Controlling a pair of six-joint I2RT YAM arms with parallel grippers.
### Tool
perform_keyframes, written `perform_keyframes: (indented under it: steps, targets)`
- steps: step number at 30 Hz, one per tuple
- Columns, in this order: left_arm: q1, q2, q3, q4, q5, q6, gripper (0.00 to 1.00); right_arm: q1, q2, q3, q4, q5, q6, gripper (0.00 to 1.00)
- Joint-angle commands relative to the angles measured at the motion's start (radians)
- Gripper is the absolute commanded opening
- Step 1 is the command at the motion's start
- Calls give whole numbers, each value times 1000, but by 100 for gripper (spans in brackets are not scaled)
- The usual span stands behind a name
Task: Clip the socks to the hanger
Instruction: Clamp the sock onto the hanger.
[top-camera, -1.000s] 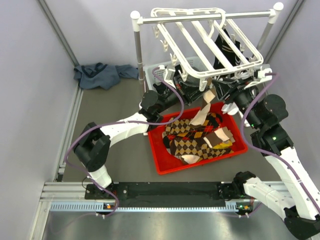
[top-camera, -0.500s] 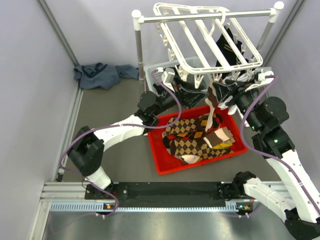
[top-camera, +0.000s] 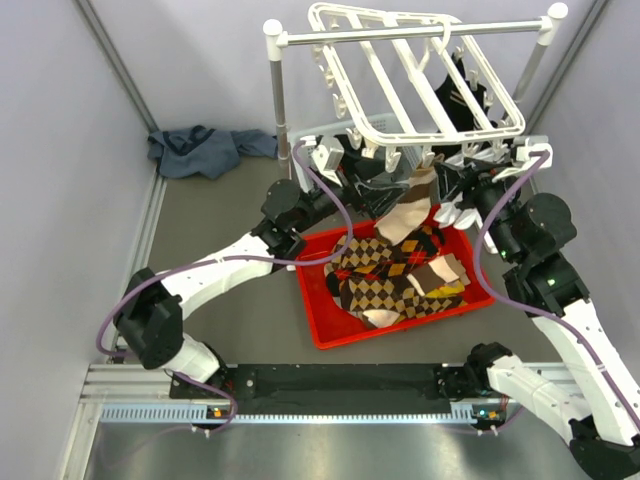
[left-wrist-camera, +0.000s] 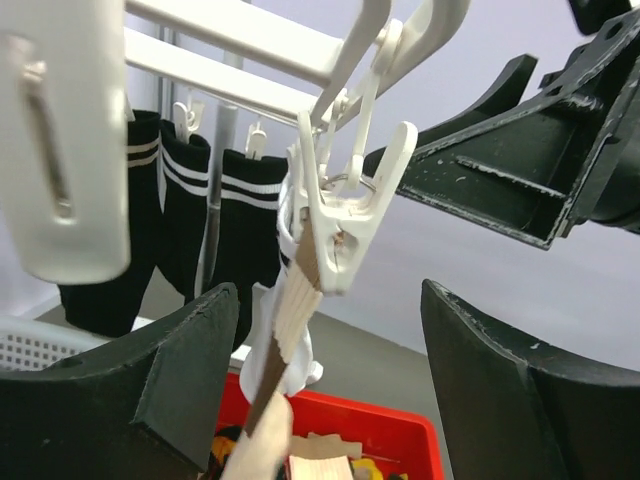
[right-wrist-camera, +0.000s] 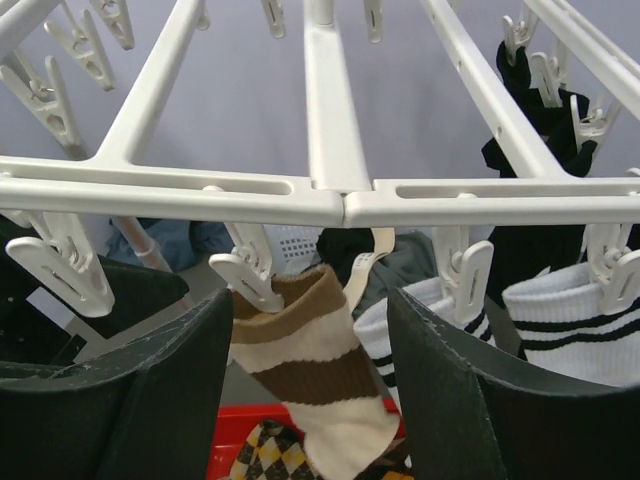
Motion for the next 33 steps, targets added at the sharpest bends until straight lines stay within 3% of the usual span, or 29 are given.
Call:
perform_keyframes:
  steps: [1, 11, 18, 22, 29, 33]
  targets:
    - [2, -1, 67, -17, -11, 64, 77, -2, -12, 6, 12, 34, -28, 63]
    - [-6, 39, 155, -38, -28, 107, 66, 0, -61, 41, -57, -3, -55, 72]
    - [-48, 36, 169, -110, -109, 185, 34, -2, -77, 115, -144, -98, -74, 75]
    - [-111, 30, 186, -182, -261, 309, 20, -2, -69, 165, -209, -142, -85, 76]
    - [-229, 48, 210, -227, -470, 427, 10, 0, -62, 207, -240, -303, -94, 77]
    - [-292, 74, 226, -221, -612, 522, 5, -2, -55, 216, -237, -305, -48, 77]
